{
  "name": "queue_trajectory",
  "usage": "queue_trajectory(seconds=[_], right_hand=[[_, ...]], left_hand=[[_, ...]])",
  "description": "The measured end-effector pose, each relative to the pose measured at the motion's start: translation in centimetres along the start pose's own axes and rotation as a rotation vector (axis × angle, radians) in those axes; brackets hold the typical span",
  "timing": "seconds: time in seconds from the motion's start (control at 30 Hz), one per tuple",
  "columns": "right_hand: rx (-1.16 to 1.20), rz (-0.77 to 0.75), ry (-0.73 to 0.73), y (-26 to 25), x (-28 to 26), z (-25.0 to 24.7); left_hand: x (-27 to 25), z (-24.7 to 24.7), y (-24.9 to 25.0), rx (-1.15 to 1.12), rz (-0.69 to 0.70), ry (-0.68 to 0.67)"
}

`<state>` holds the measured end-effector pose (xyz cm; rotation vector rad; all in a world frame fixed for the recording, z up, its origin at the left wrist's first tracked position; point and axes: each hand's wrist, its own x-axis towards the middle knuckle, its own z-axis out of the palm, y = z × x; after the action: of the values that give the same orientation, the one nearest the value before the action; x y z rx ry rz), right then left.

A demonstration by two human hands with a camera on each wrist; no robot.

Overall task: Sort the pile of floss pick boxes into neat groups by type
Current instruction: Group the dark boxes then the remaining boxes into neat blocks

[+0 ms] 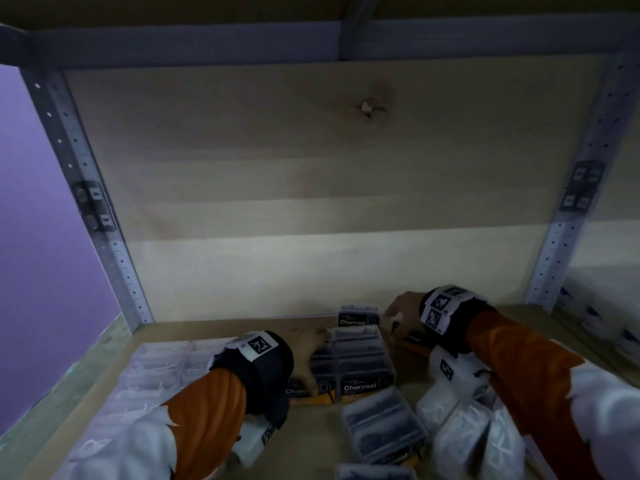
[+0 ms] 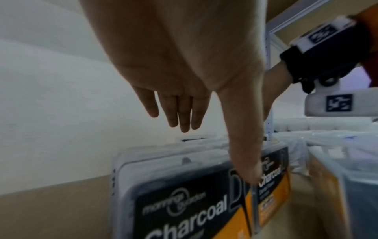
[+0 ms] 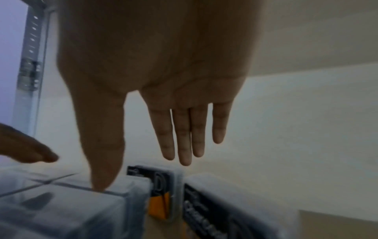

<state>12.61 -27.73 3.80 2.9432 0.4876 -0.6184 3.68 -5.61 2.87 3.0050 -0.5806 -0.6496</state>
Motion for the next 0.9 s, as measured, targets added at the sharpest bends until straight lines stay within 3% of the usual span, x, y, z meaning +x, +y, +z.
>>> queue_trajectory(seconds=[0.1,0.27,0.5,0.63,0.77,0.9], right_hand=[[0.005,0.014,0.059,1.8,-0.3,-1.2],[-0.134,0.018,0.033,3.6,0.9,-0.4],[-0.238,0.102,-0.124,5.0,3.2,0.4],[-0.199,0.112,0.031,4.3,3.7,1.2],[-0.196,0.119,-0.084,4.4,4.1,1.1],[-0.278,0.033,-0.005,3.6,2.1,0.1]], left_hand=[[-0.5,-0.5,1.0,-0.063,0.104,0.035],[-0.7,-1.1,2.9,-0.046,0.21,-0.018],[-0.2,-0.2,5.2,-0.067,0.204,-0.172],[0.2,0.4,5.7,-0.142,0.203,-0.192],[0.5,0.9,6.2,-0.197,0.215,-0.184],[0.4,0.8,6.2,-0.193,0.222,-0.154]])
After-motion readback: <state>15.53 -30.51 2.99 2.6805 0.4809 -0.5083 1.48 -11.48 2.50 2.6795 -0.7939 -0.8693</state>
